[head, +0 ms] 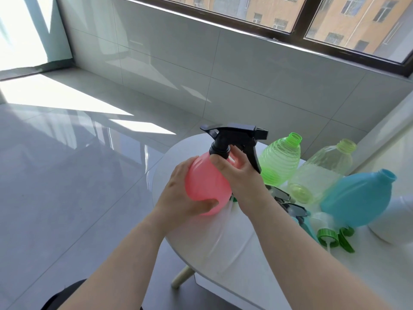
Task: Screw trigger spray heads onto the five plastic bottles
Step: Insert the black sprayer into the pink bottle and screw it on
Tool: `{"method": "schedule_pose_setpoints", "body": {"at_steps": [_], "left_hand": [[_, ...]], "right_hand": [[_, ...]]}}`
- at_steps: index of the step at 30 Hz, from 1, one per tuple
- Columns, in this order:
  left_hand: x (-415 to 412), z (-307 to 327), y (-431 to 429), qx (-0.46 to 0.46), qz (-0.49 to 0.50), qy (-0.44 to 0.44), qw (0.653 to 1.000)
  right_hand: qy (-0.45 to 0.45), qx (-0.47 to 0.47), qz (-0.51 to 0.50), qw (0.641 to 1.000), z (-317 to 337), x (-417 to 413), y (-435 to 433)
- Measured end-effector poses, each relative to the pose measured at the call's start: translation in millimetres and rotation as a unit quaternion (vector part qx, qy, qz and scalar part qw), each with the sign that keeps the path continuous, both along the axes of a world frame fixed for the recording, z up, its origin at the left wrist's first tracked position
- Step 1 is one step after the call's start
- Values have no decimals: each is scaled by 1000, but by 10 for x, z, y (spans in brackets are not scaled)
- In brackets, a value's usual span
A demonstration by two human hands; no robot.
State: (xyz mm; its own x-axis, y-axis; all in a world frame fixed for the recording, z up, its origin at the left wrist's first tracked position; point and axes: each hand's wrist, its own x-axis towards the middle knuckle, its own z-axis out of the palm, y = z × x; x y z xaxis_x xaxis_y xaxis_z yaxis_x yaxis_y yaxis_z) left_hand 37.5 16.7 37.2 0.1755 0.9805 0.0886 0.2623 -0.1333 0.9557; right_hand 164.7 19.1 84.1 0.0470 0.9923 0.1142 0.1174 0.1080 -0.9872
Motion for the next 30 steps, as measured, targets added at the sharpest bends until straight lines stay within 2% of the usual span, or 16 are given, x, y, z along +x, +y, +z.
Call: {"method": "schedule_pose_setpoints", "body": {"at_steps": [3,6,10,13,15,18,21,26,30], "left_hand": [[-11,30,-8,-16,-13,-16,1000],[-36,29,-3,-17,-24,-21,999],[-72,23,10,-24,-31,-18,999],[-68,25,21,-23,-33,-12,999],[-68,24,25,-23,-34,-9,999],[-78,18,25,-27,-43,-16,999],[-72,-7,39,-27,-50,-15,998],[-51,-37,52,-14,-43,5,999],[-38,-32,36,-14,-29,8,999]], "right_hand": [[4,68,10,998,26,-56,9],[-8,94,44,995,71,-48,24],[-140,96,119,978,147,114,-46],[-174,87,136,971,110,233,-54],[-160,86,135,974,76,258,-43],[-76,68,128,986,75,270,-4],[-52,84,103,990,124,257,49],[-103,63,119,986,189,178,66],[-111,85,61,988,196,139,21]]}}
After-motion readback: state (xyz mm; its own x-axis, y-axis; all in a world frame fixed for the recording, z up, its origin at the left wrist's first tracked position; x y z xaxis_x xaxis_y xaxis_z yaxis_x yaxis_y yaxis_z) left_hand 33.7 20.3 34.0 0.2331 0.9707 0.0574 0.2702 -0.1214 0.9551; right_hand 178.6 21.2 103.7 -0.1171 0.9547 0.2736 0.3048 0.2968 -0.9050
